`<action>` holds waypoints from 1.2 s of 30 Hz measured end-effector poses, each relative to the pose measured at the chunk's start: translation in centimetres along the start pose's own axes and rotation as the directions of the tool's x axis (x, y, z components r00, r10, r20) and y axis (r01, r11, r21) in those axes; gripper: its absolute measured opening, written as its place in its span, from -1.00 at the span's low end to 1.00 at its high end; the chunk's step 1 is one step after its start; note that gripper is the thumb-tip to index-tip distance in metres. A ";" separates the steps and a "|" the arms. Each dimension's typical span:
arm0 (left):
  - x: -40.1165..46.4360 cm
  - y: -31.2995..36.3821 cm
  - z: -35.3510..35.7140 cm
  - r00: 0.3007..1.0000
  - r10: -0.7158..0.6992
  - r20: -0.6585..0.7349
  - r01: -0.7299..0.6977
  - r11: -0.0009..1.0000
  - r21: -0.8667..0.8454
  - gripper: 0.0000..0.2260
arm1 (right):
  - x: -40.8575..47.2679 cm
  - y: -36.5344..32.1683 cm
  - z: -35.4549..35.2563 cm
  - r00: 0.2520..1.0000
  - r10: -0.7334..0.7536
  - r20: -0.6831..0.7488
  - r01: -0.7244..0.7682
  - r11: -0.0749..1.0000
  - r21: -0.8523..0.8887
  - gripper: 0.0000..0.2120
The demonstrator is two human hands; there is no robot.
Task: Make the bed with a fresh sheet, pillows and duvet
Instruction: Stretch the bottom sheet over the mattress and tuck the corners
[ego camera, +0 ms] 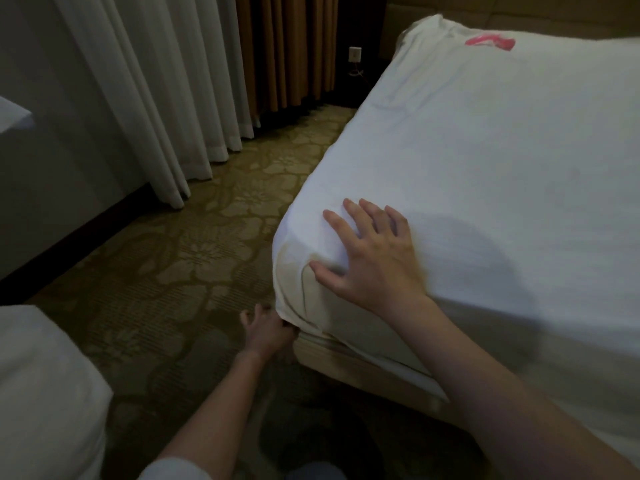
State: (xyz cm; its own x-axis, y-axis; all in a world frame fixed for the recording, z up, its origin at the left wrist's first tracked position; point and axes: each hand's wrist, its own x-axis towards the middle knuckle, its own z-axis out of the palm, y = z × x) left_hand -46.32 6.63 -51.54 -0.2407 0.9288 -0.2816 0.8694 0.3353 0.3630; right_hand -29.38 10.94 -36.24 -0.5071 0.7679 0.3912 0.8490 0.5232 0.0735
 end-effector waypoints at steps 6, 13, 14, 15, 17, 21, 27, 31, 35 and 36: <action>-4.7 0.1 0.6 0.975 0.137 0.175 -0.112 0.983 -0.144 -0.58 | -0.6 0.1 -0.3 1.000 -0.005 -0.027 0.005 1.000 0.011 -0.30; -8.7 4.3 -0.8 0.843 0.450 -0.293 -0.458 0.888 0.046 -0.73 | -9.0 0.1 0.2 0.993 -0.071 -0.100 0.069 0.997 -0.017 -0.39; -9.3 5.5 -1.0 0.767 0.533 -0.357 -0.536 0.838 0.099 -0.72 | -10.8 0.8 0.6 0.991 -0.087 -0.101 0.086 0.996 -0.010 -0.40; -10.0 6.8 -1.2 0.676 0.605 -0.420 -0.606 0.781 0.148 -0.72 | -12.7 1.9 1.1 0.990 -0.103 -0.100 0.105 0.994 0.016 -0.42; -11.2 9.7 -1.8 0.465 0.701 -0.541 -0.730 0.649 0.213 -0.75 | -16.4 4.6 1.8 0.994 -0.106 -0.008 0.106 0.992 0.065 -0.40; -11.9 15.3 -2.9 0.201 0.768 -0.608 -0.880 0.415 0.232 -0.76 | -22.1 8.8 0.8 0.883 0.089 0.460 -0.132 0.989 0.062 -0.60; -11.0 24.2 -2.9 0.182 0.926 -0.331 -0.885 0.301 0.356 -0.58 | -27.0 16.6 -5.4 0.492 0.733 0.470 -0.853 0.514 0.091 -0.69; -11.7 26.1 -1.5 0.328 0.916 -0.231 -0.845 0.393 0.362 -0.53 | -30.2 20.8 -9.9 0.252 0.884 0.393 -0.944 0.134 0.302 -0.69; -12.2 26.1 -0.8 0.365 0.906 -0.214 -0.820 0.422 0.387 -0.48 | -32.4 22.0 -13.2 0.123 0.920 0.372 -0.940 -0.012 0.340 -0.73; -12.2 26.1 -0.8 0.366 0.904 -0.222 -0.822 0.426 0.378 -0.48 | -32.7 22.4 -13.6 0.091 0.926 0.368 -0.937 -0.045 0.345 -0.74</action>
State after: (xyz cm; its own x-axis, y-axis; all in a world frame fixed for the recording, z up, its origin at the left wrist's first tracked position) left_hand -21.03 4.15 -37.91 0.6018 0.6780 0.4222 0.7314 -0.6802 0.0499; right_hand 8.25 -7.48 -34.86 0.6851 0.6900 -0.2336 0.3861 -0.6158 -0.6869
